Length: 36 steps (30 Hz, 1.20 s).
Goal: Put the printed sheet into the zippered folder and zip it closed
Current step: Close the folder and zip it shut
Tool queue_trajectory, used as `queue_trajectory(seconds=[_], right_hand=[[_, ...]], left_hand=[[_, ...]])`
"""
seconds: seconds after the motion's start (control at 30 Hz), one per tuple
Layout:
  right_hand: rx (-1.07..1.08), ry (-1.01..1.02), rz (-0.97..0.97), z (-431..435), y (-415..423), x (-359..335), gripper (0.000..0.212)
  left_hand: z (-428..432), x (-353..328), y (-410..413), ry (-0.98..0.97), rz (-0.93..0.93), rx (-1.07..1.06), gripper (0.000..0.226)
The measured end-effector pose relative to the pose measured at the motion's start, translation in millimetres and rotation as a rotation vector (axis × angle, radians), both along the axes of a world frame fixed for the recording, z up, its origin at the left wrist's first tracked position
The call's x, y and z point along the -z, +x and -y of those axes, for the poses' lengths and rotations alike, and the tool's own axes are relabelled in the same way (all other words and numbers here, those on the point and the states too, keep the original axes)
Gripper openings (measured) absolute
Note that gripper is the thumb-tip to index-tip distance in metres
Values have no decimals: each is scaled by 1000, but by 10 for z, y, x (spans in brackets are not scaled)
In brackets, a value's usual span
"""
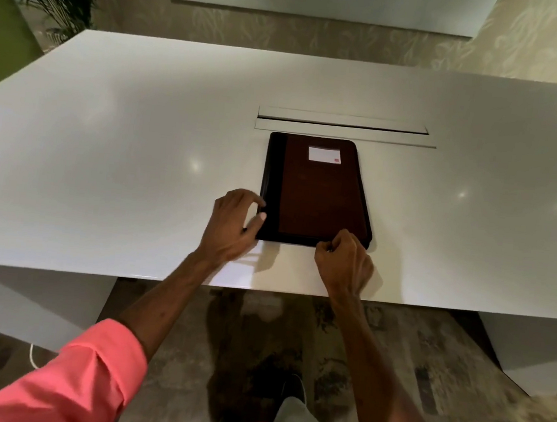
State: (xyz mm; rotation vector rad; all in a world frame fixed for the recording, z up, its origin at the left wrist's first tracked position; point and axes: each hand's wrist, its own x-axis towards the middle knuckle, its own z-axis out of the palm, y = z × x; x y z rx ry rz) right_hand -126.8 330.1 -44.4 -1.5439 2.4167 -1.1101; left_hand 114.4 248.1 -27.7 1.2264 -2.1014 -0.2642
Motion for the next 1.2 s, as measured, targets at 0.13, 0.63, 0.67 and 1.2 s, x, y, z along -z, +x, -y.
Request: queue_trajectory(seconds=[0.13,0.63,0.67,1.2], right_hand=[[-17,17,-35,5,-8,6,30],[40,53,-204,-66,-538,57,21],[59,55,-217,-66,-612,61,19],[53,71,-258,444,-1217,67,21]], left_hand=[[310,-7,-585,20,95,37,30],[711,368,-1012,189,319,-126,68],[706,373,-1008,195,324,-127,68],[700,383,-1027,189,375,-127,67]])
